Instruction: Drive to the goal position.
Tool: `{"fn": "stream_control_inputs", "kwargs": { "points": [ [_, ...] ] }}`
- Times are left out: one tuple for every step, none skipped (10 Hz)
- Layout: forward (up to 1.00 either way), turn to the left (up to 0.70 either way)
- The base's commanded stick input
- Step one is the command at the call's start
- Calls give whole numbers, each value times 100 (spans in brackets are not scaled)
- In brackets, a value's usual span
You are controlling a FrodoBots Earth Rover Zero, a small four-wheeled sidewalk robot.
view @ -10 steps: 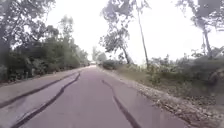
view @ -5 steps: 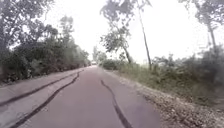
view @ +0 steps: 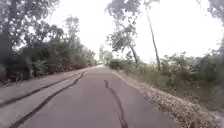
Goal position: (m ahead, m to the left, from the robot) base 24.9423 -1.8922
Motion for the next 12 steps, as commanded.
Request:
{"fn": "stream_control_inputs", "kwargs": {
  "points": [
    [85,0],
    [85,0],
    [85,0],
    [85,0],
    [85,0],
    [85,0],
    [85,0],
    [85,0],
    [85,0],
    [85,0],
    [85,0],
    [85,0]
  ]
}}
